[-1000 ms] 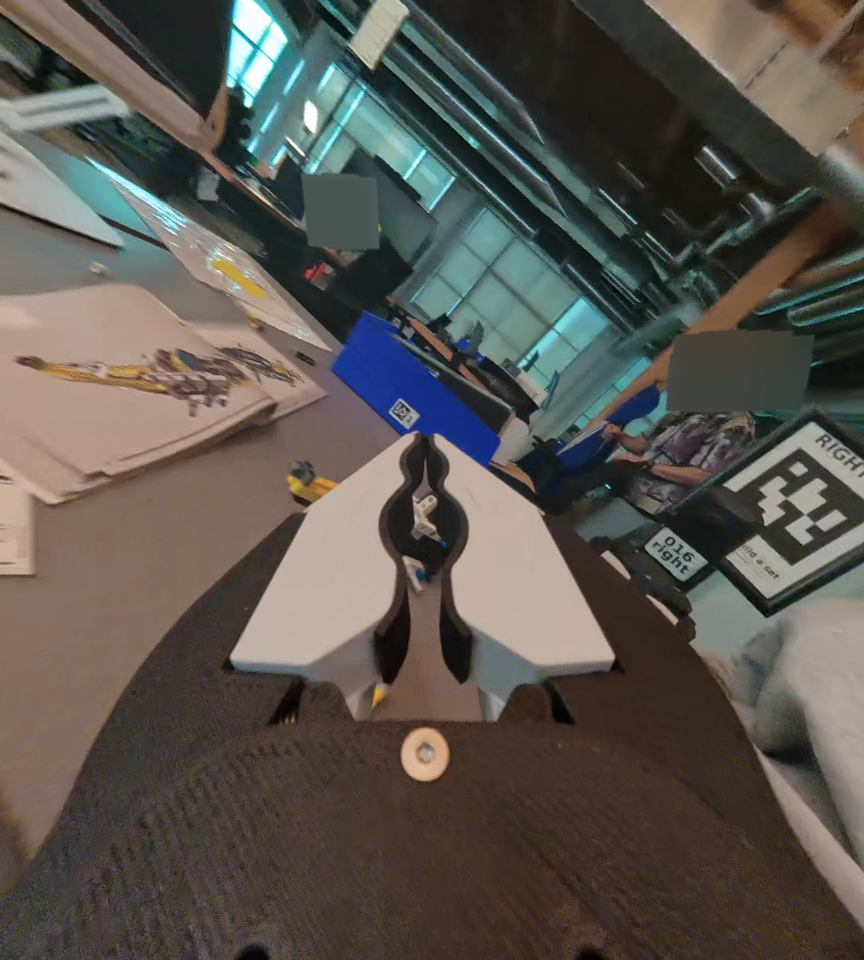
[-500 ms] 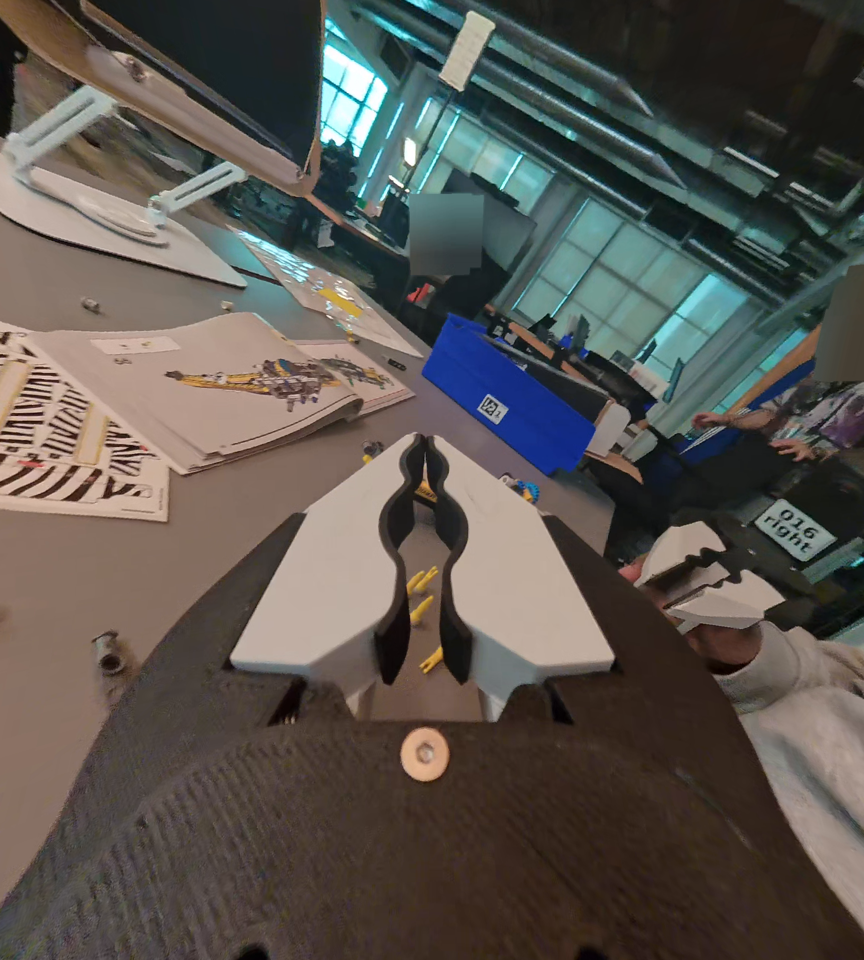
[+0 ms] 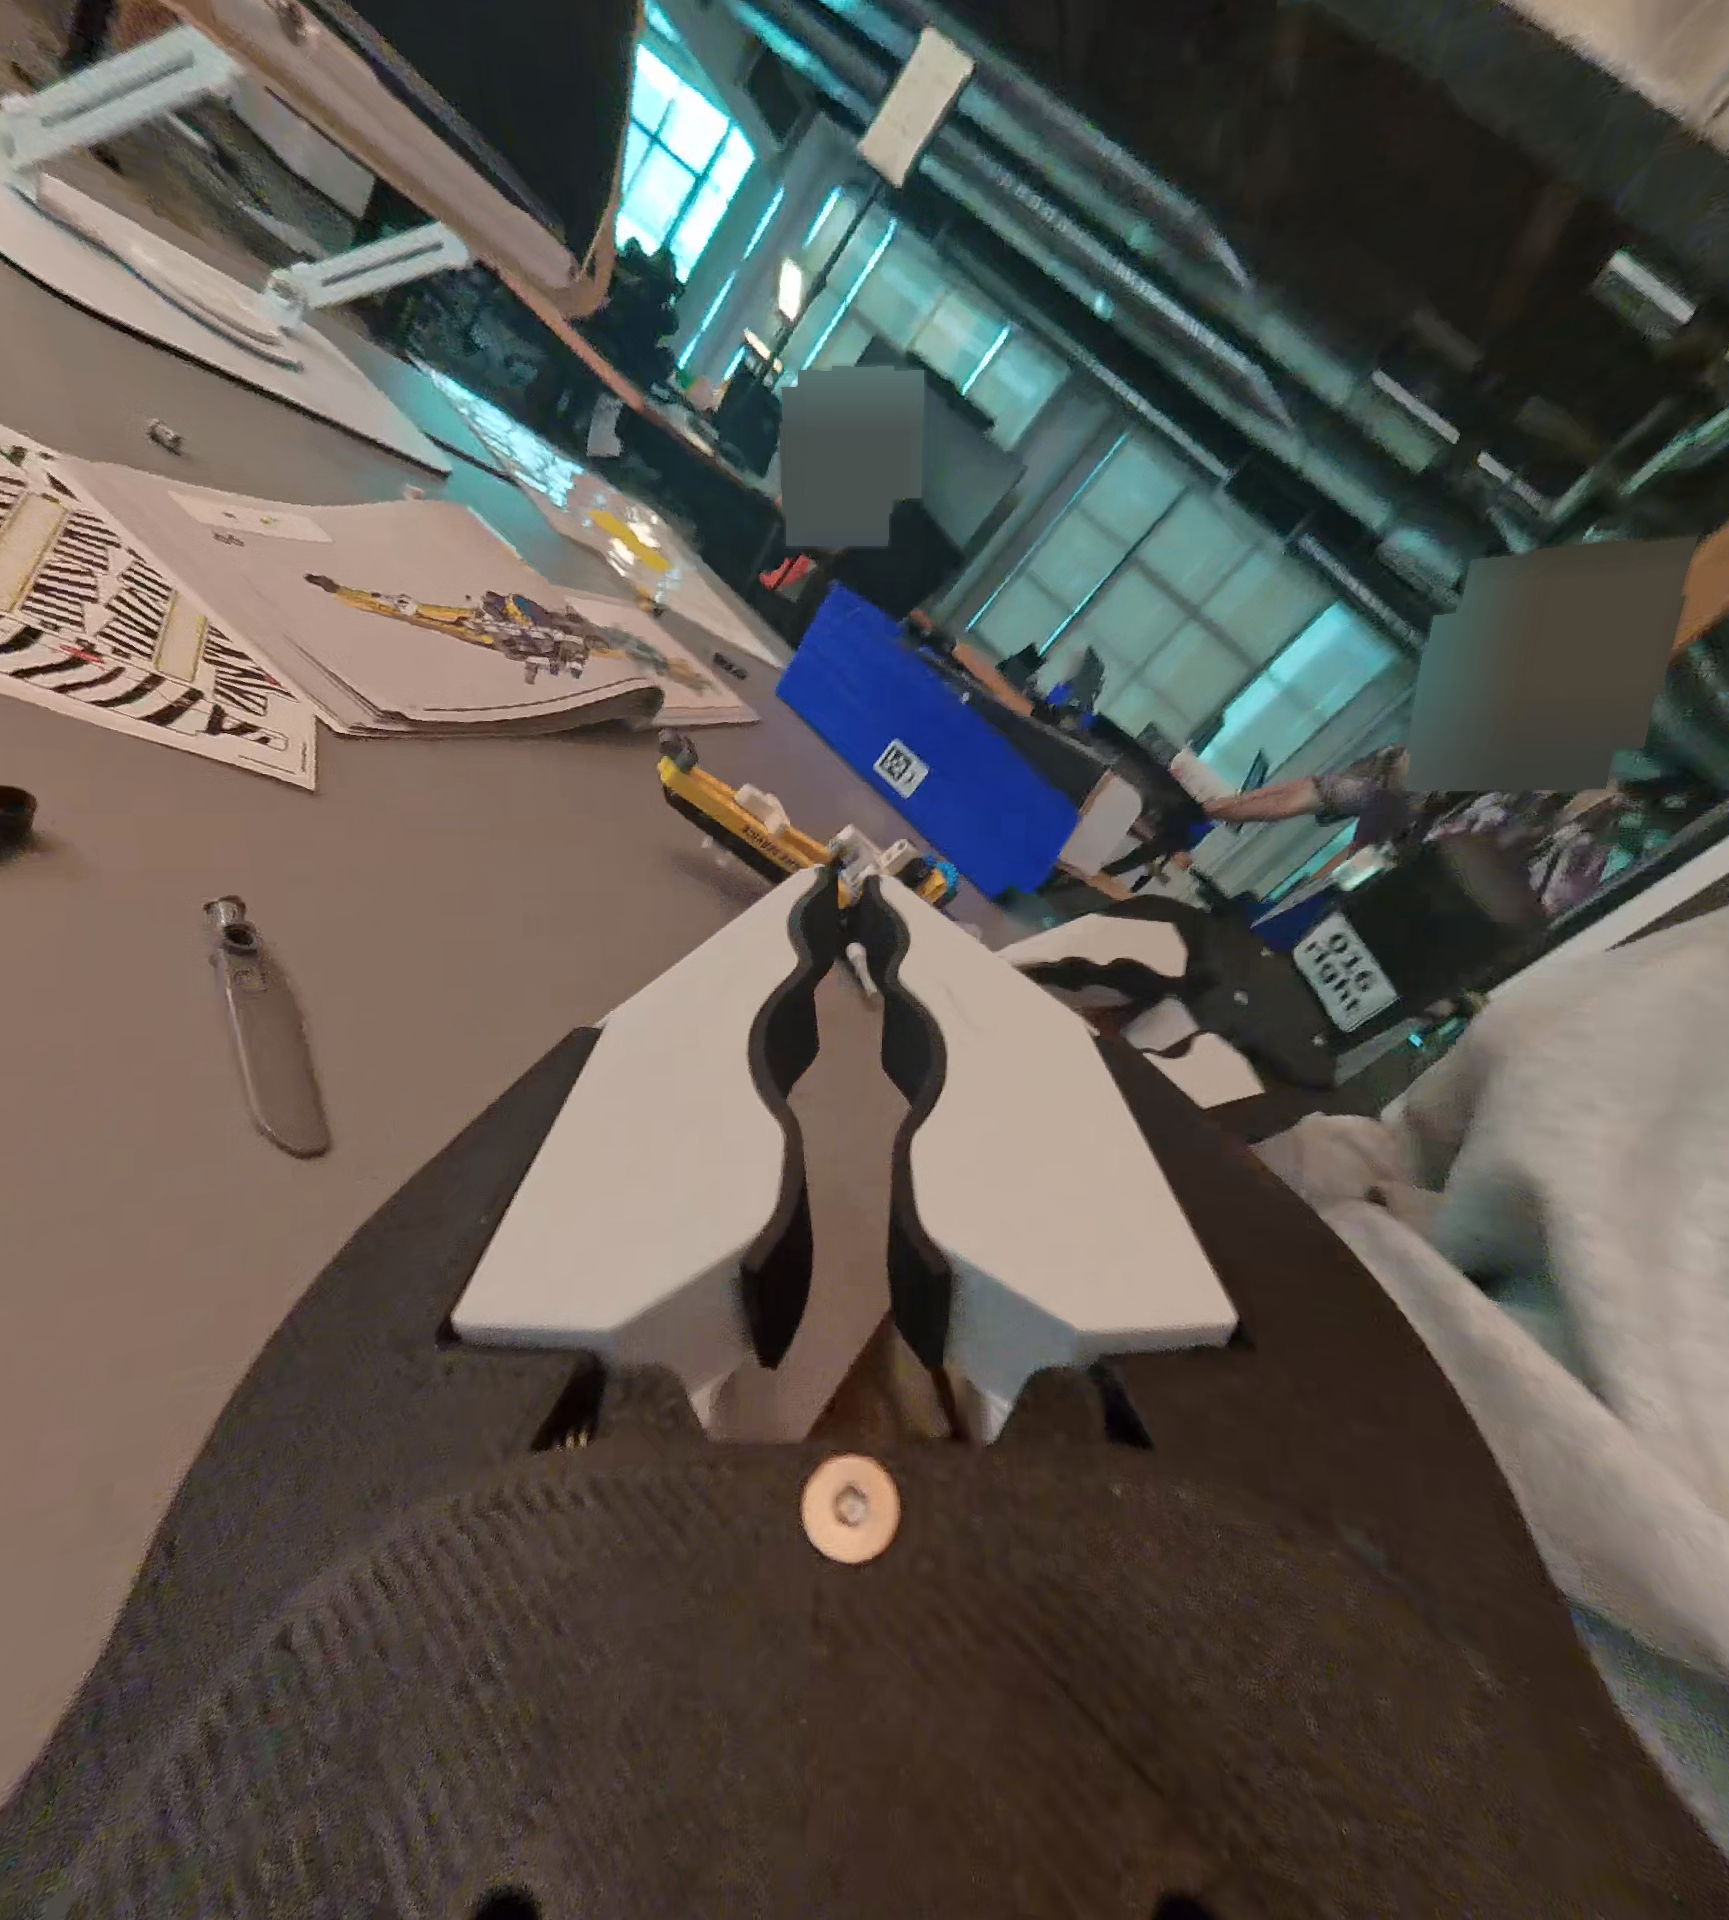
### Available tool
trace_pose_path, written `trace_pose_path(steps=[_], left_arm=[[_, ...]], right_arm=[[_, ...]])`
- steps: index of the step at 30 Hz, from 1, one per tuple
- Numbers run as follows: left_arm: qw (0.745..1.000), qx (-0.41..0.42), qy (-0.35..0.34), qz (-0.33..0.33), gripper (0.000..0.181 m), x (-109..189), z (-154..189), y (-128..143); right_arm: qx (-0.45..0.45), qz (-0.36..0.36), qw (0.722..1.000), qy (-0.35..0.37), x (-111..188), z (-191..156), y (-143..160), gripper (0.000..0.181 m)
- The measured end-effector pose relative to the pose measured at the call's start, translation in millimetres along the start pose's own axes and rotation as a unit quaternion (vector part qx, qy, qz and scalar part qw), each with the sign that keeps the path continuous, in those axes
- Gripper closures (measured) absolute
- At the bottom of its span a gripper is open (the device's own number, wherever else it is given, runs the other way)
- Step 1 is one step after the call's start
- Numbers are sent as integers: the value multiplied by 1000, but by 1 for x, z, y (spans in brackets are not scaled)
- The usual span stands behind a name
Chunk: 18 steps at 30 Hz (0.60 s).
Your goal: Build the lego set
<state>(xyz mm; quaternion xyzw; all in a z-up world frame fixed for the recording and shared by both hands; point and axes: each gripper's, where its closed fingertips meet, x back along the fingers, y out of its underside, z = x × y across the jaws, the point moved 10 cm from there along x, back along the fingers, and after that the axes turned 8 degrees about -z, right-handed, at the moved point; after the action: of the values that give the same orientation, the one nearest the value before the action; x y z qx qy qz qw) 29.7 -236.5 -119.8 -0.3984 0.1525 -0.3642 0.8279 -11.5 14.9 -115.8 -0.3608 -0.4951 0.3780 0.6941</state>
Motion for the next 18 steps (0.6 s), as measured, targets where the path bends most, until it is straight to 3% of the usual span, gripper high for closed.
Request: trace_pose_path(steps=[1, 6, 18], left_arm=[[1000, 3, -2, 8, 179, 4, 0, 1], [999, -9, -47, -5, 178, 12, -2, 7], [994, -46, -56, -76, 174, -8, -1, 14]], right_arm=[[4, -3, 1000, 9, -2, 2, 1, 147], [-13, -9, 1000, 13, -9, 7, 3, 143], [-93, -54, 994, 35, -9, 24, 15, 146]])
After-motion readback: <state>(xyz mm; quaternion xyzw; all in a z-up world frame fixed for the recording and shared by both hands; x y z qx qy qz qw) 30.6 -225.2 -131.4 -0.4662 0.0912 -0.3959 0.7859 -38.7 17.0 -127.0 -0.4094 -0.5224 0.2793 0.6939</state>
